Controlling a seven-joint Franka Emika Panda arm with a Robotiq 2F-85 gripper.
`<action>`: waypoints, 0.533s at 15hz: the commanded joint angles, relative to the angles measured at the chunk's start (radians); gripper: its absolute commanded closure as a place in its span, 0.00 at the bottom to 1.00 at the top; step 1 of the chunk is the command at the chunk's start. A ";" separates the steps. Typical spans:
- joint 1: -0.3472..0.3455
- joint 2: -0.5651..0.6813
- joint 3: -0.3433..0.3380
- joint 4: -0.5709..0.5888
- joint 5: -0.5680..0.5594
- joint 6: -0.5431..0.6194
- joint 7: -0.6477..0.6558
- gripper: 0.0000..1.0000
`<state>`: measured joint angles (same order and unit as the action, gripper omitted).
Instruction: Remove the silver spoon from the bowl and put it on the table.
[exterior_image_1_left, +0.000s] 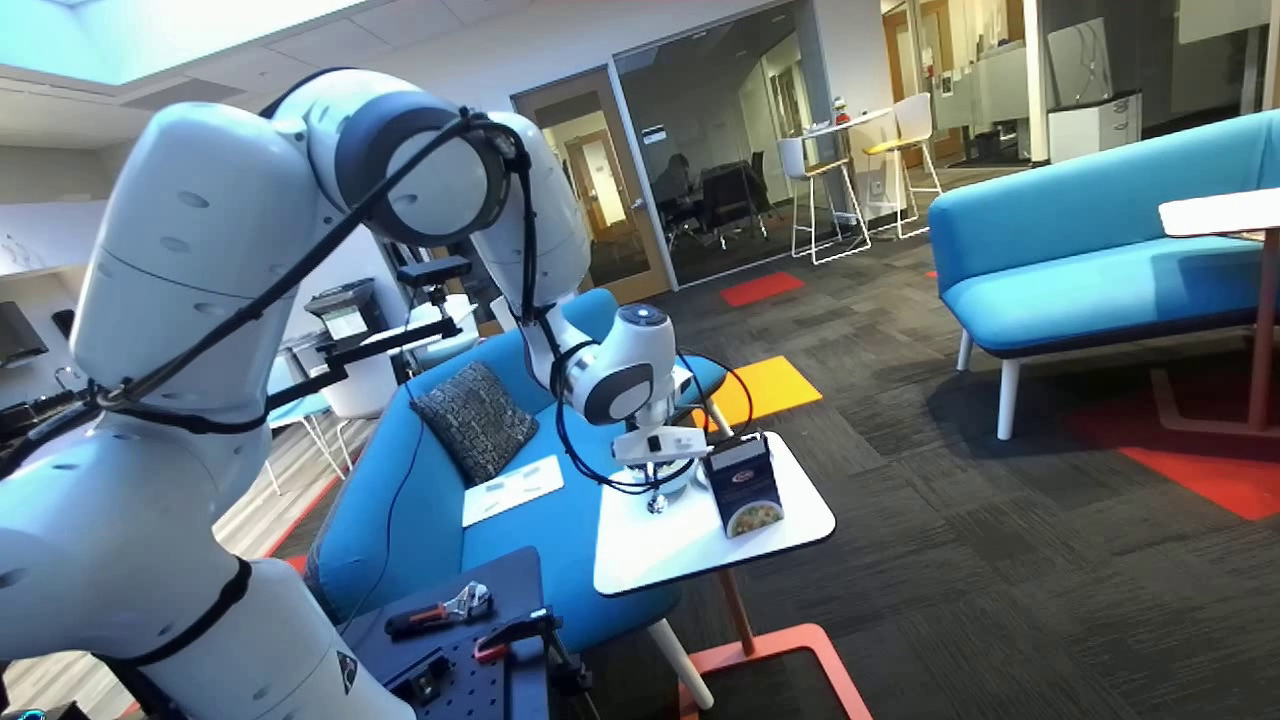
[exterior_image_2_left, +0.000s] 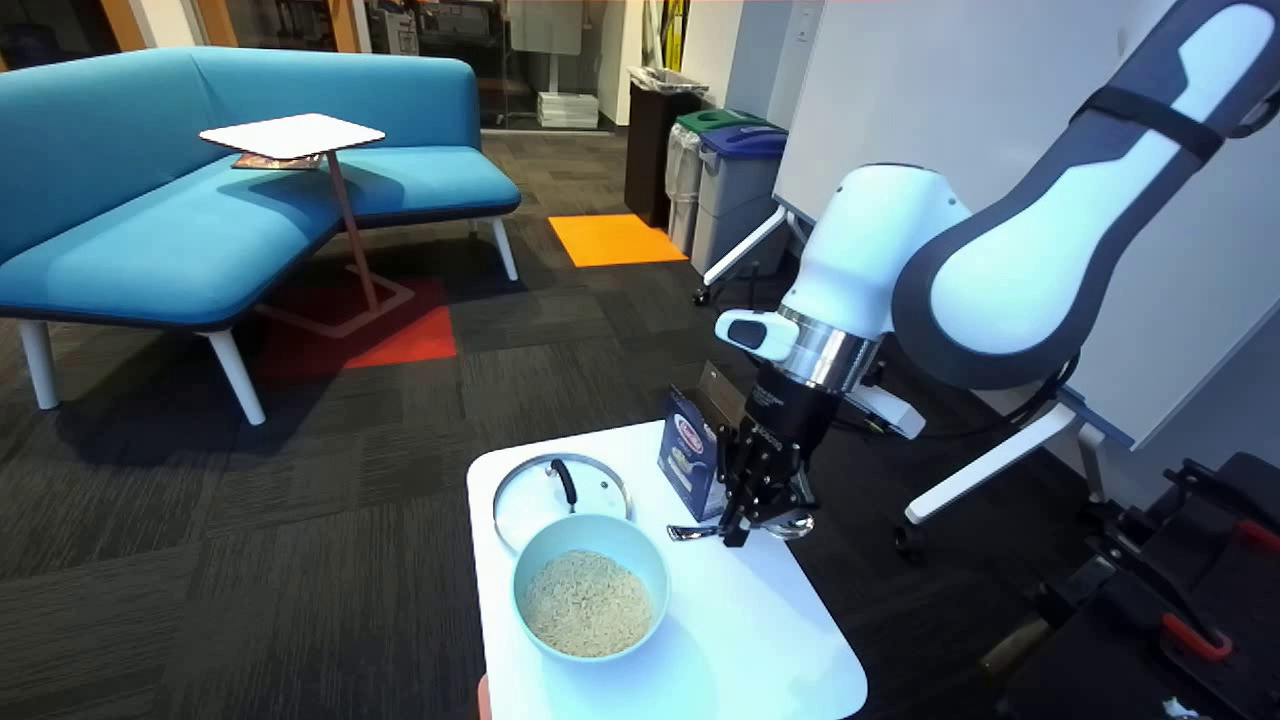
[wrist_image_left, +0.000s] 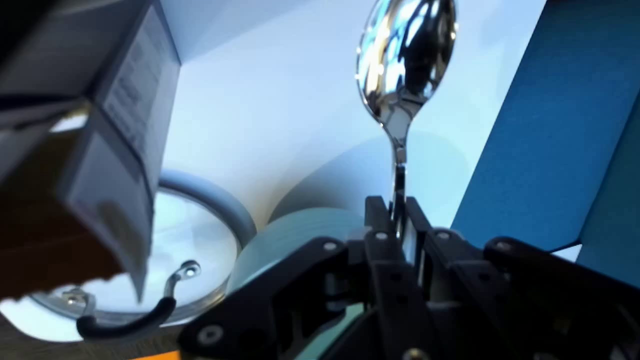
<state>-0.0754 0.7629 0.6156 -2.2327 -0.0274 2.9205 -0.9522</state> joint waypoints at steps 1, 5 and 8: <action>0.065 -0.028 -0.067 -0.015 -0.018 0.013 0.112 0.97; 0.135 -0.023 -0.130 -0.003 -0.034 0.009 0.205 0.97; 0.230 -0.036 -0.210 -0.007 -0.088 0.061 0.294 0.97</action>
<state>0.0613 0.7630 0.4826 -2.2282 -0.0631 2.9336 -0.7609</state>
